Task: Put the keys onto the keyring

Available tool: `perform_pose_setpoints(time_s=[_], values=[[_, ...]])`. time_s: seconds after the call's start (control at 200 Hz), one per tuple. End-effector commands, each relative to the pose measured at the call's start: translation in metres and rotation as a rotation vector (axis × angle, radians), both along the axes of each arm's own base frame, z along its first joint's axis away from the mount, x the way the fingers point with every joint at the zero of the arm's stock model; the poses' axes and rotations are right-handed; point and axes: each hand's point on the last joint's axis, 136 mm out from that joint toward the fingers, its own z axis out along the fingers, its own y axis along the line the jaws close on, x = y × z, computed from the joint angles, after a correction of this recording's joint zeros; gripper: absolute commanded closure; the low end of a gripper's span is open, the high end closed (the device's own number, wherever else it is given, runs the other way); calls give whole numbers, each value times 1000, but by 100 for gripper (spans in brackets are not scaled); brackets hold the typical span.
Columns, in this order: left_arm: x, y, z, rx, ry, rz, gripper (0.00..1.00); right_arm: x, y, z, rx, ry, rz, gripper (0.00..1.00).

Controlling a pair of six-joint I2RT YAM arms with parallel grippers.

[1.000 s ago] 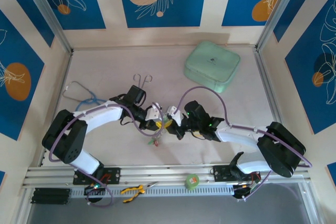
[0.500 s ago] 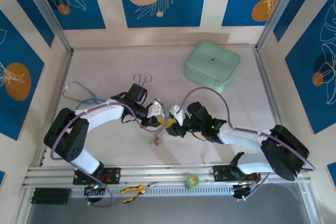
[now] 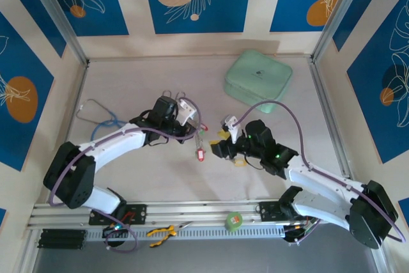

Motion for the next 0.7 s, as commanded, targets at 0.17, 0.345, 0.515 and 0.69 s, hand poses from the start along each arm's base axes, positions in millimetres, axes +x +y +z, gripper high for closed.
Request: perform_pose_setpoints(time_s=[0.17,0.345,0.515,0.69], values=[[-6,30,2,-68,394,550,100,-10,-2,15,-22,100,-7,50],[-19,46,11,-106,551,745,100,-41,24,22,-44,11,169,54],[-40,50,13,-75,746,874,100,-65,56,22,-24,-178,307,58],[-55,50,16,-95,869,945,100,-65,80,8,-33,-293,329,63]])
